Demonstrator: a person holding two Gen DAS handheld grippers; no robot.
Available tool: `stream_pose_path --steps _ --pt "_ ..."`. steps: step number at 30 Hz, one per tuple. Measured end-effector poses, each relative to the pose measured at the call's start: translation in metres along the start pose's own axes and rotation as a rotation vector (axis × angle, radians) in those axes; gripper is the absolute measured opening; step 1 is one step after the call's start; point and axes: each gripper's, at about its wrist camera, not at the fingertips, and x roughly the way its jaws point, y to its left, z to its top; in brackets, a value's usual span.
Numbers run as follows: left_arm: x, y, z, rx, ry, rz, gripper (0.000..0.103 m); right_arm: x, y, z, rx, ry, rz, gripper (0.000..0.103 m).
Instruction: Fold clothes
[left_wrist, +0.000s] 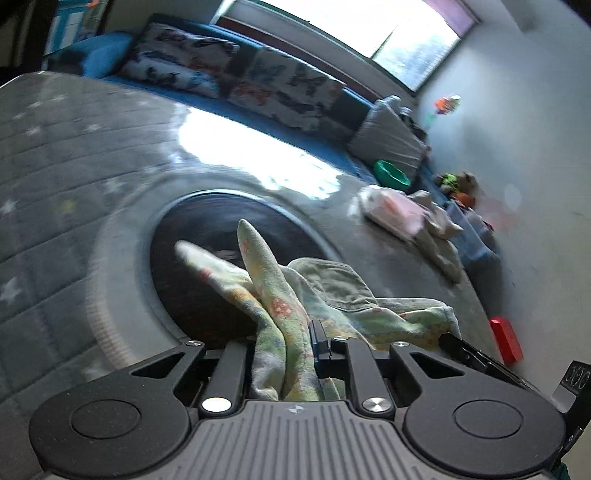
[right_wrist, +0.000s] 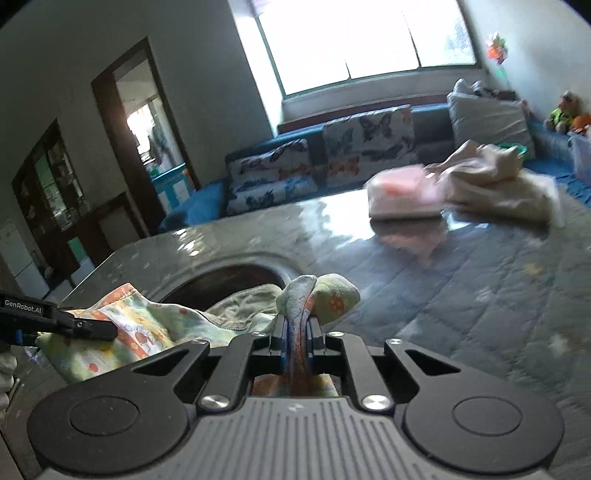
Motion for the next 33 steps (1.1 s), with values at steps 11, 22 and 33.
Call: stream_pose_path --steps 11,22,33 --pt "0.053 -0.083 0.009 0.119 0.076 -0.105 0.015 -0.054 -0.057 0.024 0.022 -0.083 -0.173 0.008" --pt "0.099 -0.146 0.011 0.211 0.120 -0.138 0.015 -0.079 -0.112 0.031 0.062 -0.117 -0.305 0.008" --pt "0.133 -0.145 -0.018 0.250 0.222 -0.081 0.017 -0.069 -0.145 -0.001 0.128 -0.048 -0.359 0.008"
